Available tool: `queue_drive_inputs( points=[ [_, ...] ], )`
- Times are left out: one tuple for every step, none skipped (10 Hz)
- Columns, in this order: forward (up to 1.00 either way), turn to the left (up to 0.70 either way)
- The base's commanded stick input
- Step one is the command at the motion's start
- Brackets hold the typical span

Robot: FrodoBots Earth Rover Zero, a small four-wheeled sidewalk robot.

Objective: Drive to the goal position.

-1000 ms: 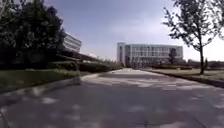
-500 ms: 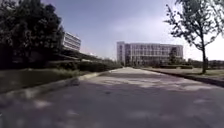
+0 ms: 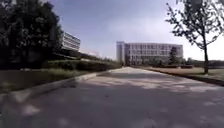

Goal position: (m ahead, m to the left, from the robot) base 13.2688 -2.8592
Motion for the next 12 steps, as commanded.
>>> queue_drive_inputs(
  points=[
    [0.7,0.0],
    [0.7,0.0],
    [0.7,0.0],
    [0.7,0.0],
    [0.7,0.0],
    [0.7,0.0],
    [0.7,0.0],
    [0.63,0.0],
    [0.45,0.0],
    [0.45,0.0],
    [0.45,0.0],
    [0.48,0.0]
  ],
)
